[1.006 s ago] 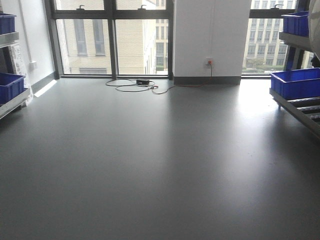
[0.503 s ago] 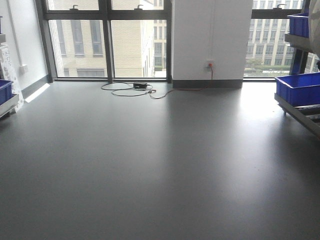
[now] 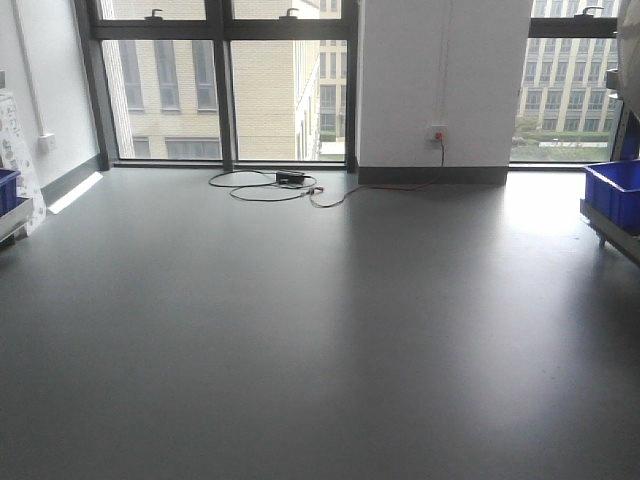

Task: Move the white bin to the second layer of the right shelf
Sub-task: 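Turn along the windows carrying the white bin in the right gripper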

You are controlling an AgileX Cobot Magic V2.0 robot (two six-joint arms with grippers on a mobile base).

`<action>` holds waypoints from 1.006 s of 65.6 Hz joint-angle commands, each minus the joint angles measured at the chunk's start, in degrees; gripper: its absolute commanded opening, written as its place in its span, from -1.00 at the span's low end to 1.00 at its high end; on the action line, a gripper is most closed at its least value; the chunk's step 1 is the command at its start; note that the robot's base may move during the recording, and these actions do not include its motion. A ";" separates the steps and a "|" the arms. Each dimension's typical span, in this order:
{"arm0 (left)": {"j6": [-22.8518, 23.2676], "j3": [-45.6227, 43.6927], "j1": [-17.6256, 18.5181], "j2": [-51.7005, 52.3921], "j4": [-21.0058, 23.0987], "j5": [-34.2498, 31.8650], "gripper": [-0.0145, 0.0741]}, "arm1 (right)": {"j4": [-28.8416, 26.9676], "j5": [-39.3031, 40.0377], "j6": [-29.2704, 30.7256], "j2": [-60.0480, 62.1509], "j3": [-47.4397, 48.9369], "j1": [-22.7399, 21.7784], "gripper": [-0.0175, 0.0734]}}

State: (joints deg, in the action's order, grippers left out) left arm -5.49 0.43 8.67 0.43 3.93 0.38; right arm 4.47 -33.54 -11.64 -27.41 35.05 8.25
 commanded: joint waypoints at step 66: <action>0.43 1.90 0.13 0.76 0.29 -4.99 -0.48 | 0.01 5.87 0.08 -0.09 1.79 -0.31 -0.56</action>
State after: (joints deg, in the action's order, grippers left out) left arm -5.49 0.43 8.67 0.43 3.93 0.38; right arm 4.47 -33.54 -11.64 -27.41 35.05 8.25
